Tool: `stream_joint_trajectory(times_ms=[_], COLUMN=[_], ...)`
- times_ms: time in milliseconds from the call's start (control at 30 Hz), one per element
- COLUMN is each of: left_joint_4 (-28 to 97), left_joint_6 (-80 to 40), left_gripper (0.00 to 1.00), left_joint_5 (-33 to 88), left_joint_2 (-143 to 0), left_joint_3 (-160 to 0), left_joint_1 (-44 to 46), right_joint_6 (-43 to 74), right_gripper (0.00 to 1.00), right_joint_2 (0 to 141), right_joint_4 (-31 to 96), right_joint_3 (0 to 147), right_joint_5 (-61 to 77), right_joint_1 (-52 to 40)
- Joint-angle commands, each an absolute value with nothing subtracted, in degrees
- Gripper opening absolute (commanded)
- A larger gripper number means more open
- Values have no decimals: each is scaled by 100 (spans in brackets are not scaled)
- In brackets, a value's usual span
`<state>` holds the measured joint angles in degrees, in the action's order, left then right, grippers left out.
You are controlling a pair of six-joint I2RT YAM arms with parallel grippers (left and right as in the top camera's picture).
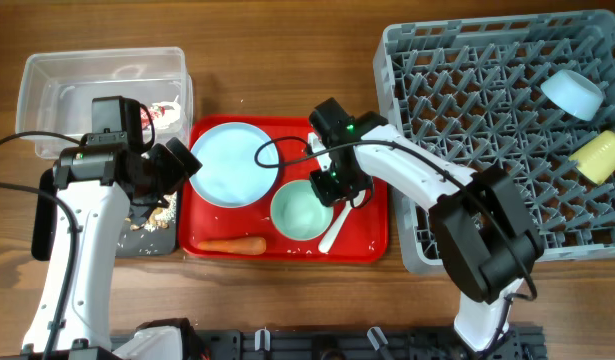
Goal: Sort waste into correct bins and load items into the dishwasher rack
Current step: 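Grasp the pale green cup with the right gripper and place it in the rack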
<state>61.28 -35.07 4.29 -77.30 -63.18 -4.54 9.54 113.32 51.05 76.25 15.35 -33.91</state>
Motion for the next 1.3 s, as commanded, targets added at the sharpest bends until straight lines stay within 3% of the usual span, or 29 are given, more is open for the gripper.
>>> stream_joint_trajectory(times_ms=[0, 133, 200, 300, 367, 533, 667, 900, 1100, 1133, 1200, 1267], left_joint_4=[6114, 6114, 6112, 6110, 6110, 6108, 6110, 6110, 6110, 6110, 6110, 6112], left_joint_6=[-3518, -3520, -3518, -3518, -3518, -3518, -3520, -3522, -3522, -3520, -3520, -3520], left_gripper=[100, 100, 100, 100, 100, 100, 100, 100, 100, 100, 100, 100], left_joint_5=[355, 355, 355, 355, 355, 355, 355, 405, 445, 445, 443, 445], left_joint_2=[-7640, -7640, -7640, -7640, -7640, -7640, -7640, -7640, -7640, -7640, -7640, -7640], left_joint_3=[-6344, -6344, -6344, -6344, -6344, -6344, -6344, -6344, -6344, -6344, -6344, -6344], left_joint_1=[-478, -478, -478, -478, -478, -478, -478, -478, -478, -478, -478, -478], right_joint_6=[1070, 1046, 1046, -54, -620, -604, -672, -633, 97, 180, 392, 1068], right_gripper=[4, 4, 4, 4, 4, 4, 4, 4, 4, 10, 42, 86], right_joint_2=[11059, 9972, 9054, 8687, 8713, 9059, 10261, 11863, 11889, 11887, 11861, 11723], right_joint_4=[5155, 5369, 4963, 4062, 3400, 2281, 1411, 1179, 2370, 2683, 3240, 3894], right_joint_3=[7953, 8530, 8567, 8567, 8556, 8547, 8543, 8536, 8462, 8462, 8462, 8462], right_joint_5=[1096, -272, -2694, -4108, -4519, -5422, -6910, -7133, -6801, -6687, -6320, -5946], right_joint_1=[-3205, -2707, -2196, -1509, -947, 137, 705, 421, -209, -311, -423, -467])
